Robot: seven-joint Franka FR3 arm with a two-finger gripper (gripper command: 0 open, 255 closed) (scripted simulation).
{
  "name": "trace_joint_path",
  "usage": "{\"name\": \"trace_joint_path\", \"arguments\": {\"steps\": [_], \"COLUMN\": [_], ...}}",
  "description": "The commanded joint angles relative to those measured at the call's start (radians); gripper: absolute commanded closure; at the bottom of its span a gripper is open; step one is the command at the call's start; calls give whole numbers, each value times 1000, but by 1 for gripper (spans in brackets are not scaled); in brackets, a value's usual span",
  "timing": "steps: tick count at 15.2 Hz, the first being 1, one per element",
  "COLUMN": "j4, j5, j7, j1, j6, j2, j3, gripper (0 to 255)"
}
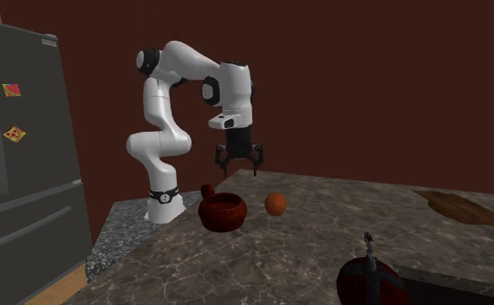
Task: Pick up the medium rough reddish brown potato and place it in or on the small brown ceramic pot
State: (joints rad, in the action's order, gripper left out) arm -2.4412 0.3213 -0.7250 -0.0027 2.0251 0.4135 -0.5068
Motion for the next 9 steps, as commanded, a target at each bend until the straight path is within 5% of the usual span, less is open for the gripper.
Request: {"name": "trace_joint_path", "arguments": {"steps": [1, 9], "j4": [27, 176], "j5": [4, -111], "j7": [-94, -447], "j1": [-14, -55], "j6": [58, 233], "j2": [-72, -374], "j3": [-45, -165], "gripper": [0, 0]}}
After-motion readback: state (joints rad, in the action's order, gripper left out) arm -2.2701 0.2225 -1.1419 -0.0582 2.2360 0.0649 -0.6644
